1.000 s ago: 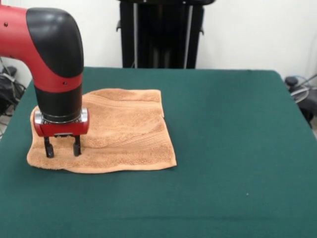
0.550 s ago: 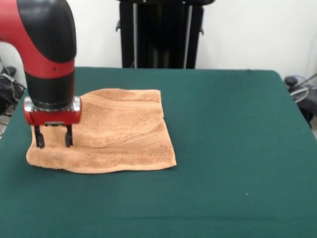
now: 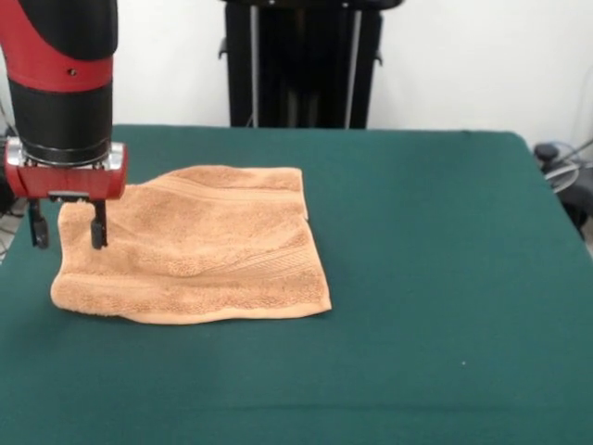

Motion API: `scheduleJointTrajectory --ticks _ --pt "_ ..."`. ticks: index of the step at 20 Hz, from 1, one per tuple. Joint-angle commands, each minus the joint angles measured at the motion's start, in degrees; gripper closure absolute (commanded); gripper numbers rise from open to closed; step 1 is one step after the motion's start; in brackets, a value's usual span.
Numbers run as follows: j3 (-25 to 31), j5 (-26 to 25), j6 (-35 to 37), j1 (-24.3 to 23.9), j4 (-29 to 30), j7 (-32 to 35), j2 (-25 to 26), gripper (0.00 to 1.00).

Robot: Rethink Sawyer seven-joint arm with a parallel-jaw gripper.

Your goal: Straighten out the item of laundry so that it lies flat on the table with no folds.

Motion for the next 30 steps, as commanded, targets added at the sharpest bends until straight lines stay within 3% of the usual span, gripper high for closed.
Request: scheduleJointTrajectory --ticks 1,20,23,26,30 --pt "3.2 0.0 3.2 0.8 1.0 -1.7 1.8 0.0" --pt "3.2 -1.4 0.5 0.7 -0.2 -2.2 5.0 0.0" --pt "4.3 -2.1 0.9 0.0 -0.8 -5.2 5.5 0.0" --pt "5.6 -4.8 -2.1 -4.8 4.0 -11.4 6.2 0.0" --pt "7.1 -6.3 -0.4 -5.9 3.4 -15.5 6.7 0.0"
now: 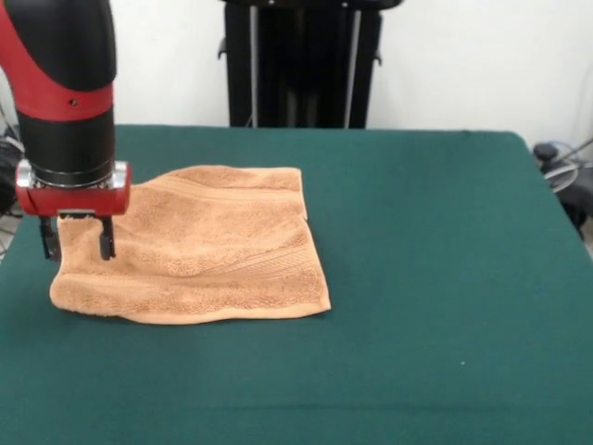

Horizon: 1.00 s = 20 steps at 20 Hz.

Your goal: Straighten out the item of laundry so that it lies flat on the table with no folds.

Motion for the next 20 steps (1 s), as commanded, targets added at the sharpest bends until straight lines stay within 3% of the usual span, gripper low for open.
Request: scheduleJointTrajectory --ticks 1,11,14,20 --pt "6.3 -5.9 -0.6 -3.6 3.9 -15.4 3.1 0.0" --pt "7.3 -7.8 -0.9 -3.6 5.7 -13.3 2.1 0.0" --pt "3.9 -9.5 -2.0 -0.7 5.6 -7.7 0.7 0.0" --pt "-0.8 -6.5 -4.9 2.0 8.7 5.9 -0.9 0.0"
